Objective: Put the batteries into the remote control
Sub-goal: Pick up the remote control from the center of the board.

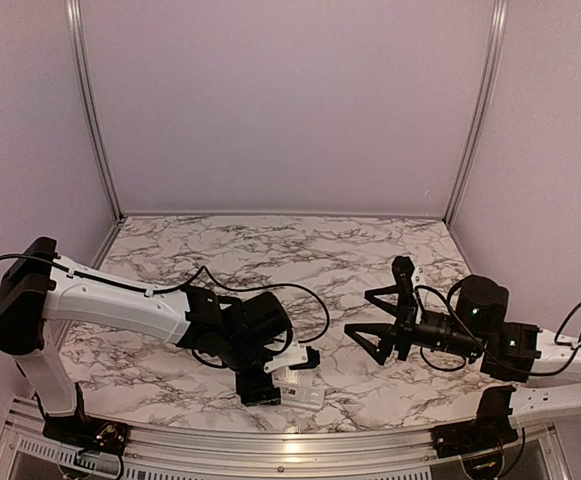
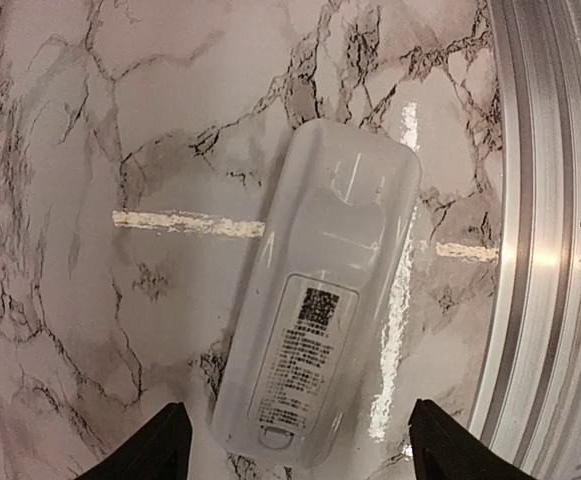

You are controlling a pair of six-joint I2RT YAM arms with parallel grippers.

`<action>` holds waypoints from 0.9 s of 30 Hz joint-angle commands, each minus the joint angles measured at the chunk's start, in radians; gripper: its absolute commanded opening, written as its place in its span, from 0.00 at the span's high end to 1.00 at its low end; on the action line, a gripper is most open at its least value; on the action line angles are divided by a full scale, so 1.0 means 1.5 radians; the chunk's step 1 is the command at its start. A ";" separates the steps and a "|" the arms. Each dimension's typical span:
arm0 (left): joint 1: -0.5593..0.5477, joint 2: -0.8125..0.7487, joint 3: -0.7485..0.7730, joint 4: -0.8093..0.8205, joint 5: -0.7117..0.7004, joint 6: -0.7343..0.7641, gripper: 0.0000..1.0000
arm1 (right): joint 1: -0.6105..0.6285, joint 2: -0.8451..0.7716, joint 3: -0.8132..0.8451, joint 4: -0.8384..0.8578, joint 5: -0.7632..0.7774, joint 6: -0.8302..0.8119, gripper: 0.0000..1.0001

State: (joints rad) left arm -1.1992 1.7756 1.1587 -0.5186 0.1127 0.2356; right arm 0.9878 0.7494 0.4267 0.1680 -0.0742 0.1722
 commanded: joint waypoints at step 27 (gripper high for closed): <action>0.006 0.064 0.041 0.003 0.066 0.159 0.67 | -0.010 -0.027 0.002 -0.010 -0.024 0.013 0.01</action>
State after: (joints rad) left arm -1.1984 1.9564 1.2675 -0.5575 0.1757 0.5087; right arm 0.9867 0.6956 0.4088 0.1558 -0.1116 0.1802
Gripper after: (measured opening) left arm 0.524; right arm 0.987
